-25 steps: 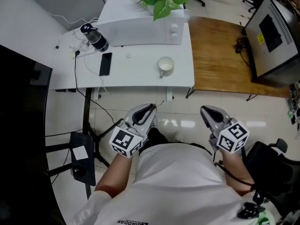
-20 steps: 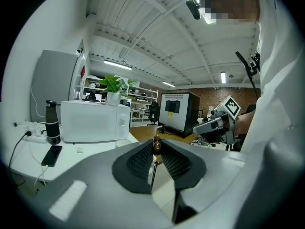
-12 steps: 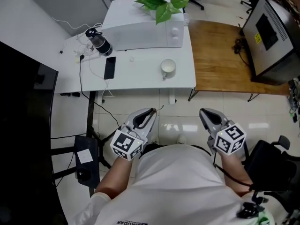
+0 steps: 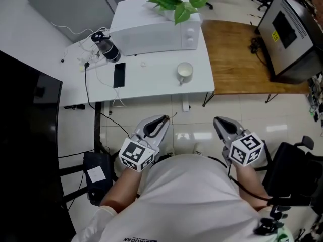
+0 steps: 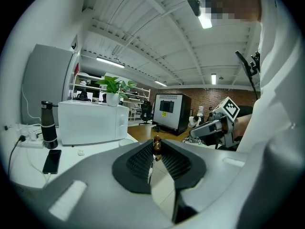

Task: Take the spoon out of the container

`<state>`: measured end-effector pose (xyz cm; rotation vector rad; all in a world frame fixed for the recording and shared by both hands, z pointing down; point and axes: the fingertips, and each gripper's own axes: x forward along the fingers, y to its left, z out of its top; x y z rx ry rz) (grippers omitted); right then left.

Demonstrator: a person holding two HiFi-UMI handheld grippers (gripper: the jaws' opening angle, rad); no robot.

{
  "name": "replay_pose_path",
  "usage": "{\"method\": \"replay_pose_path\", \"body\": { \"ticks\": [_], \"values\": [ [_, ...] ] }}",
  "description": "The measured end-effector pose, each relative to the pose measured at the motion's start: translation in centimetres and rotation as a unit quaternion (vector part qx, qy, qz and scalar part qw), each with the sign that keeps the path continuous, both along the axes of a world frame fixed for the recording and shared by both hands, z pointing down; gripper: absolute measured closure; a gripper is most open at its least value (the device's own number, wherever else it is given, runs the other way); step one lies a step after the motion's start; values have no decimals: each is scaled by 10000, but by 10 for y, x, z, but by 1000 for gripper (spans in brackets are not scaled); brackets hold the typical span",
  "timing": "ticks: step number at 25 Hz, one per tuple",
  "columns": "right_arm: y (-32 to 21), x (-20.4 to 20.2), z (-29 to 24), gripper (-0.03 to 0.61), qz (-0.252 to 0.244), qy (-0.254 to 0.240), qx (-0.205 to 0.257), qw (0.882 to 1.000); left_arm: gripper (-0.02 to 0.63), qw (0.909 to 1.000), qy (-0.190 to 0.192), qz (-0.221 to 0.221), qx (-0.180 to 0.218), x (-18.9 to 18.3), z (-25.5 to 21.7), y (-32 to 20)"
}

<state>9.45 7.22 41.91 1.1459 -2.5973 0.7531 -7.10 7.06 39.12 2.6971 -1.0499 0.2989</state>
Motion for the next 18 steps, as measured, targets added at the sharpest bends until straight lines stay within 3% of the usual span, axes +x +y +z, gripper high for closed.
{"method": "replay_pose_path", "body": {
  "ticks": [10, 18],
  "values": [
    [9, -10, 0, 572, 140, 127, -22, 9998, 560, 9995, 15, 314, -12, -5, 0, 6],
    [11, -20, 0, 573, 66, 113, -45, 9999, 560, 9995, 57, 297, 50, -11, -4, 6]
  ]
}}
